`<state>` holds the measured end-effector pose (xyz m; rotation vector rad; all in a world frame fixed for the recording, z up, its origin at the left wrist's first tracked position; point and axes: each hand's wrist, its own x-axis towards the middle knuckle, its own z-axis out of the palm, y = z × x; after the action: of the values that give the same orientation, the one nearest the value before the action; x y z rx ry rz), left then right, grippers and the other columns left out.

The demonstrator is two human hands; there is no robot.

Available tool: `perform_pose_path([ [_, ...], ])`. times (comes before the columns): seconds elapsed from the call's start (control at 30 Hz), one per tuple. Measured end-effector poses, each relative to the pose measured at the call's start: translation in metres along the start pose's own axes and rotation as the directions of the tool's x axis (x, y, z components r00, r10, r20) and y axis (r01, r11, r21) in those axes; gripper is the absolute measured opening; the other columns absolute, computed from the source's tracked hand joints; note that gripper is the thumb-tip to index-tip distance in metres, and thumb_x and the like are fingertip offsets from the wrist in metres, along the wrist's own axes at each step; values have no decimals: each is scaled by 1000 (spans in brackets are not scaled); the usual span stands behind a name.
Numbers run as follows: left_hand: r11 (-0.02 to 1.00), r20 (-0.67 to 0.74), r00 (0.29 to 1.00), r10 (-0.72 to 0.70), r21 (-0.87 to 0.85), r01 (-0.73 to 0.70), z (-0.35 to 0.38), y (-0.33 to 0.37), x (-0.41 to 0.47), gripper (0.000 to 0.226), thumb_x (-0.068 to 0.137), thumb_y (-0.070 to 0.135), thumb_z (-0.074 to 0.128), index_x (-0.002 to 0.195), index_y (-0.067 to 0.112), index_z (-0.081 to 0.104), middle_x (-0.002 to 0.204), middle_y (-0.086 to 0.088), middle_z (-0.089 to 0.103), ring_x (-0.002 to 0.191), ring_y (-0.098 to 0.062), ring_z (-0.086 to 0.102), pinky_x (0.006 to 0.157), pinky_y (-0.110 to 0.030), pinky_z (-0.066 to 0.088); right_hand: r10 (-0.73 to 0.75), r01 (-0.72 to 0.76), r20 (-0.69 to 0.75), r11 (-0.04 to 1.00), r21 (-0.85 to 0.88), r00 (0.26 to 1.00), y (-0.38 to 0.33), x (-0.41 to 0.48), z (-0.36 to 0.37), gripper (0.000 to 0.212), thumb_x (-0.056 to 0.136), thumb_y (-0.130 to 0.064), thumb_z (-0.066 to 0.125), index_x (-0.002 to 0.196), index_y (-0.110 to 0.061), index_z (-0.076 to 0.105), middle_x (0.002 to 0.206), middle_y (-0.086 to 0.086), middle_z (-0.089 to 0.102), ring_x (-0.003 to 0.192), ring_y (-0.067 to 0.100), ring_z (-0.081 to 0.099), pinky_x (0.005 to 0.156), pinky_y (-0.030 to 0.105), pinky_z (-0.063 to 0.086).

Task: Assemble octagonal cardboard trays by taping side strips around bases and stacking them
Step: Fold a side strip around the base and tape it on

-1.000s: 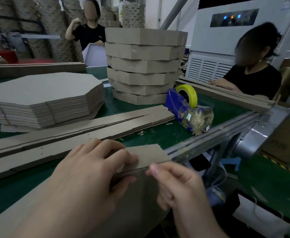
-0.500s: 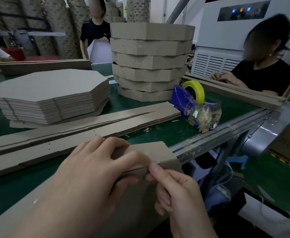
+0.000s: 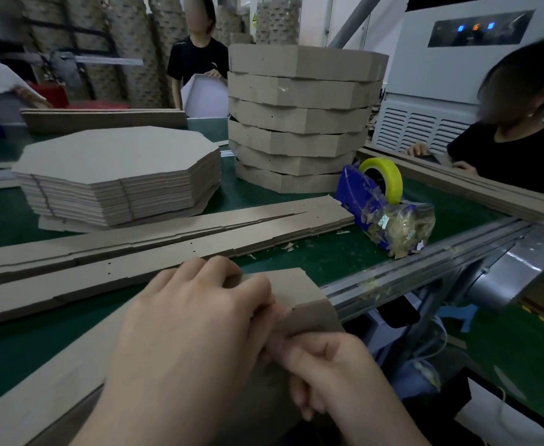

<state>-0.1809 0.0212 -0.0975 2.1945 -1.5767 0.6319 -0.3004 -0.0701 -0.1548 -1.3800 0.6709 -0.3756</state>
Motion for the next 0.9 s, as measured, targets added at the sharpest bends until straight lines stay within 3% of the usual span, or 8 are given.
perform_pose_path([
  [0.1, 1000, -27, 1000, -14, -24, 13, -5, -12, -4, 32, 77, 52, 45, 65, 32, 67, 79, 7, 67, 68, -24, 65, 53, -25, 28, 49, -52, -27, 985, -164, 998, 4, 2, -6, 28, 74, -40, 74, 60, -15, 72, 45, 2, 53, 35, 12, 42, 40, 19, 33],
  [0.17, 999, -52, 998, -22, -45, 19, -8, -20, -6, 30, 78, 52, 46, 66, 34, 66, 80, 8, 66, 68, -23, 64, 51, -22, 25, -111, 95, -131, 988, -124, 985, 2, 6, -13, 34, 70, -46, 69, 60, -12, 70, 40, 2, 46, 34, 12, 39, 39, 16, 32],
  [0.27, 999, -47, 999, -11, -32, 9, -9, -28, -10, 27, 76, 54, 46, 68, 35, 64, 81, 9, 63, 69, -22, 63, 53, -14, 17, -389, 372, -264, 921, -113, 883, -13, 18, -22, 39, 74, -50, 66, 58, -14, 68, 41, 2, 40, 39, 12, 39, 44, 14, 35],
  [0.4, 1000, -14, 1000, -5, -8, 5, -12, -39, -18, 25, 72, 55, 47, 73, 34, 60, 84, 11, 61, 70, -20, 62, 54, -21, 26, -545, 507, -187, 834, -218, 817, -40, 50, -18, 31, 88, -36, 62, 63, -20, 69, 45, -3, 46, 43, 7, 43, 45, 16, 38],
  [0.5, 998, -22, 998, -55, -37, 54, -17, -53, -26, 22, 67, 56, 61, 79, 38, 56, 86, 15, 58, 70, -16, 61, 59, -10, 19, -546, 496, -19, 774, -394, 838, -62, 90, -5, 24, 89, -36, 60, 70, -25, 70, 53, -7, 54, 49, 3, 49, 48, 17, 42],
  [0.67, 990, 28, 993, -113, -77, 115, -31, -75, -44, 38, 58, 50, 75, 88, 42, 53, 92, 18, 57, 76, -15, 63, 55, -15, 30, -469, 482, 236, 519, -706, 851, -79, 187, 48, 10, 88, -36, 65, 92, -28, 71, 81, -18, 61, 78, 1, 56, 71, 23, 45],
  [0.8, 985, 27, 991, -132, -108, 134, -39, -93, -58, 37, 60, 58, 59, 94, 46, 50, 98, 23, 53, 84, -5, 53, 54, -22, 45, -274, 507, 450, 190, -841, 850, -71, 247, 93, 45, 91, -47, 59, 129, -22, 60, 123, -1, 54, 119, 20, 50, 98, 36, 43],
  [0.9, 985, 6, 992, -129, -115, 129, -45, -105, -68, 38, 61, 60, 52, 97, 49, 49, 100, 25, 52, 88, -2, 51, 57, -21, 48, -121, 451, 456, -62, -890, 882, -60, 273, 115, 68, 92, -64, 42, 148, -26, 37, 150, 5, 36, 139, 30, 26, 113, 52, 22],
])
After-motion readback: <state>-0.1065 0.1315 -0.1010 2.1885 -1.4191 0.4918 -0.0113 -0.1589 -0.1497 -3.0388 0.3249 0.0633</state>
